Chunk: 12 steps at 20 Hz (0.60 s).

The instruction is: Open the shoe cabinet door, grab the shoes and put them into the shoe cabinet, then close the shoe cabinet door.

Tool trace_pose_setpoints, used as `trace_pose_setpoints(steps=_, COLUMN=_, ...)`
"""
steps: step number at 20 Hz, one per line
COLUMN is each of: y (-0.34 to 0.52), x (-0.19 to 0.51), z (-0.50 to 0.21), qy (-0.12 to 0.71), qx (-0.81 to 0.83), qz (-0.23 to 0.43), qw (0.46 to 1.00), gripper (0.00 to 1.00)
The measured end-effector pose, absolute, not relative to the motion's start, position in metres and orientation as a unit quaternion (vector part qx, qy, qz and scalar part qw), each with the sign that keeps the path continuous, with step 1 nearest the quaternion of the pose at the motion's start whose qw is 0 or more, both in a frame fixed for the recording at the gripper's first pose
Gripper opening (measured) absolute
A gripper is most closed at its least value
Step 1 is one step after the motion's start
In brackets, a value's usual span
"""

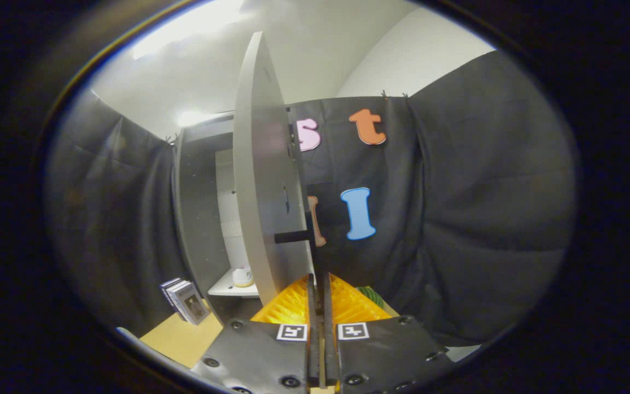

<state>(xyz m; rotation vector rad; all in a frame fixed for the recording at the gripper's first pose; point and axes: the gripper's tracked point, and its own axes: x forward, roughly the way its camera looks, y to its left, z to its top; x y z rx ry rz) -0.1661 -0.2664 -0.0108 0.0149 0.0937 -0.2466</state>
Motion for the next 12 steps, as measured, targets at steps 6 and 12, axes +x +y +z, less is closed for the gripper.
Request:
trace_pose_setpoints(steps=6, y=-0.293, x=-0.202, z=-0.001, qy=0.021, qx=-0.012, qz=-0.167, qw=0.986, gripper=0.06)
trace_pose_setpoints(steps=12, y=-0.238, x=-0.205, z=-0.022, qy=0.02, qx=-0.039, qz=-0.117, qw=0.992, gripper=0.06)
